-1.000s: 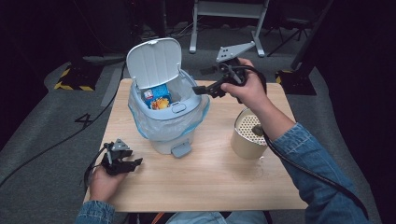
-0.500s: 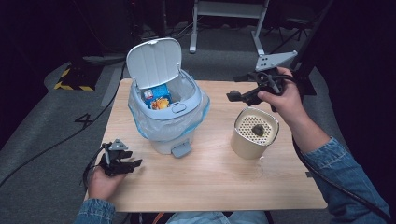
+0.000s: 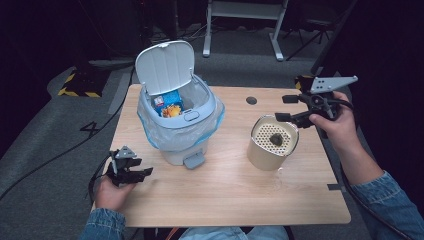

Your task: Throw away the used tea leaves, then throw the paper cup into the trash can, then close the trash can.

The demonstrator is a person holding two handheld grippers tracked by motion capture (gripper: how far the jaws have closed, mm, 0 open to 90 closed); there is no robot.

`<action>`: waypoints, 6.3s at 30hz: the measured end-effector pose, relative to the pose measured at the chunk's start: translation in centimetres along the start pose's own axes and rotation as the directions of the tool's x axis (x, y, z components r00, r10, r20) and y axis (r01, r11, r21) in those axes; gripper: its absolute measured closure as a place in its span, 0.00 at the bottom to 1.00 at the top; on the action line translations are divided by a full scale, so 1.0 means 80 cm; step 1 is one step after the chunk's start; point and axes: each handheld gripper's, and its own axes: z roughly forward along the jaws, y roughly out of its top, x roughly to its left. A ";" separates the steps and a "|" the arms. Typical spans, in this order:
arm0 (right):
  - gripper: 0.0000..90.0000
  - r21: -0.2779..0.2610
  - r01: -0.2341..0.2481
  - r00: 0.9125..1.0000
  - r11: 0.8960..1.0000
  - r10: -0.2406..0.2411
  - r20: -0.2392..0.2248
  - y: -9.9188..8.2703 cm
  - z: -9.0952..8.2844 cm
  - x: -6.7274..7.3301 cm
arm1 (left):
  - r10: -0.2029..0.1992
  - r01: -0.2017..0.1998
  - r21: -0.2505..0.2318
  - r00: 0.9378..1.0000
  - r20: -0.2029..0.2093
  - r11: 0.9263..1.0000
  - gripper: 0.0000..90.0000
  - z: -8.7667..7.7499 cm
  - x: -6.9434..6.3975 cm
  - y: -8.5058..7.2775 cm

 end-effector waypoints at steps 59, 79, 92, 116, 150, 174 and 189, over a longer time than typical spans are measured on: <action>0.17 0.165 -0.304 0.898 0.938 0.224 0.378 -0.330 0.017 0.007 | -0.044 0.046 -0.114 0.999 0.020 0.992 0.42 -0.025 0.002 0.009; 0.17 0.159 -0.317 0.888 0.935 0.234 0.397 -0.329 0.018 0.009 | 0.036 -0.002 -0.270 0.992 0.122 0.963 0.47 -0.097 -0.002 0.071; 0.17 0.162 -0.309 0.893 0.937 0.227 0.389 -0.330 0.016 0.010 | 0.074 -0.053 -0.345 0.996 0.047 0.937 0.46 -0.140 0.003 0.133; 0.17 0.163 -0.310 0.893 0.937 0.227 0.389 -0.330 0.016 0.010 | 0.087 -0.088 -0.415 0.996 -0.022 0.905 0.46 -0.170 0.018 0.256; 0.17 0.163 -0.309 0.893 0.937 0.227 0.390 -0.330 0.016 0.010 | 0.138 -0.079 -0.447 0.985 0.100 0.891 0.46 -0.170 -0.019 0.278; 0.17 0.162 -0.309 0.893 0.937 0.227 0.390 -0.330 0.016 0.010 | 0.182 -0.080 -0.344 0.944 0.276 0.936 0.66 -0.118 -0.050 0.278; 0.17 0.162 -0.309 0.893 0.937 0.227 0.390 -0.330 0.016 0.010 | 0.219 -0.168 -0.230 0.951 0.220 0.959 0.94 -0.094 -0.065 0.279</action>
